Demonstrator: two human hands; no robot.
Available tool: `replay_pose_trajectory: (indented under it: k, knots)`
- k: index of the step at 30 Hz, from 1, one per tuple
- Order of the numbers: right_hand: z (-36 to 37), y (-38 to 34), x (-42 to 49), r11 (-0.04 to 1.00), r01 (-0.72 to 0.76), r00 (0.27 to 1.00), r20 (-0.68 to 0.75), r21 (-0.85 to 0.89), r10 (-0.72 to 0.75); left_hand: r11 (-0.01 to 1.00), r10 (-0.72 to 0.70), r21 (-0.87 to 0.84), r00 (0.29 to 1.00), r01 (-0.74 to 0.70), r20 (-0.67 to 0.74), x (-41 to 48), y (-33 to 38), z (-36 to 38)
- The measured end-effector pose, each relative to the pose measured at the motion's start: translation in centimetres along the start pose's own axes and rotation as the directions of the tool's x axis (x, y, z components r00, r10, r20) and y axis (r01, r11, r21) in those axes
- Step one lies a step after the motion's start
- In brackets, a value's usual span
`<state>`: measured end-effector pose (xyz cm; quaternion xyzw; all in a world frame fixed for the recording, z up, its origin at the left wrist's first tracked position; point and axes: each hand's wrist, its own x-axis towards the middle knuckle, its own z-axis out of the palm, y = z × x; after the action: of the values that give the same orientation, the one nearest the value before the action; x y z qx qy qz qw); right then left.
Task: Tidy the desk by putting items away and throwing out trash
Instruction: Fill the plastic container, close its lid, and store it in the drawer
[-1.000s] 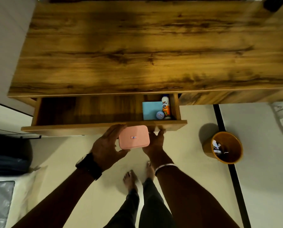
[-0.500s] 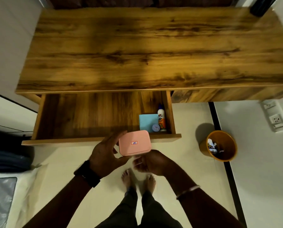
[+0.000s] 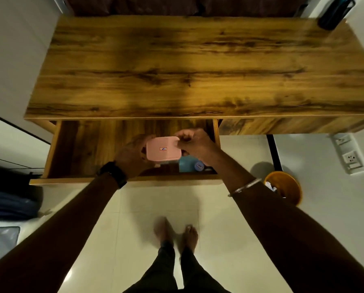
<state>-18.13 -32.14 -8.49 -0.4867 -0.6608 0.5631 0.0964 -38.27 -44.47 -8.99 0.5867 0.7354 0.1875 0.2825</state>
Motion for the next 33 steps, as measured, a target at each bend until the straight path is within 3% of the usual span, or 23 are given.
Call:
replay_pose_trajectory:
  k: [8, 22, 25, 28, 30, 32, 33]
  knots:
    - [2.9, 4.0, 1.9, 0.989, -0.059, 0.997, -0.051, -0.137, 0.052, 0.980, -0.168, -0.083, 0.976, 0.180, 0.135, 1.1, -2.2, 3.2]
    - [3.5, 5.7, 0.4, 0.972, -0.045, 0.994, -0.112, -0.229, 0.020, 0.977, -0.213, 0.007, 0.963, 0.215, 0.163, 0.7, -1.9, 4.6]
    - [3.0, 5.0, -1.1, 0.974, 0.027, 0.968, -0.236, -0.224, -0.081, 0.984, -0.166, 0.070, 0.986, 0.165, 0.005, -0.6, 0.0, 3.2]
    - [3.2, 3.3, -4.4, 0.996, 0.076, 0.941, -0.327, -0.036, -0.084, 0.970, -0.225, -0.160, 0.920, 0.182, -0.320, -3.5, 2.0, 2.1]
    - [4.4, 2.8, -6.8, 0.960, 0.003, 0.958, -0.277, 0.280, 0.078, 0.808, -0.452, -0.523, 0.855, 0.271, -0.255, -5.7, 2.9, 2.7]
    - [6.1, 3.0, -8.8, 0.800, -0.142, 0.946, -0.159, 0.583, 0.283, 0.448, -0.649, -0.824, 0.760, 0.347, -0.033, -7.7, 3.3, 4.3]
    - [7.1, 3.5, -9.5, 0.707, -0.213, 0.921, -0.101, 0.675, 0.375, 0.269, -0.715, -0.891, 0.696, 0.367, 0.071, -8.6, 3.4, 5.2]
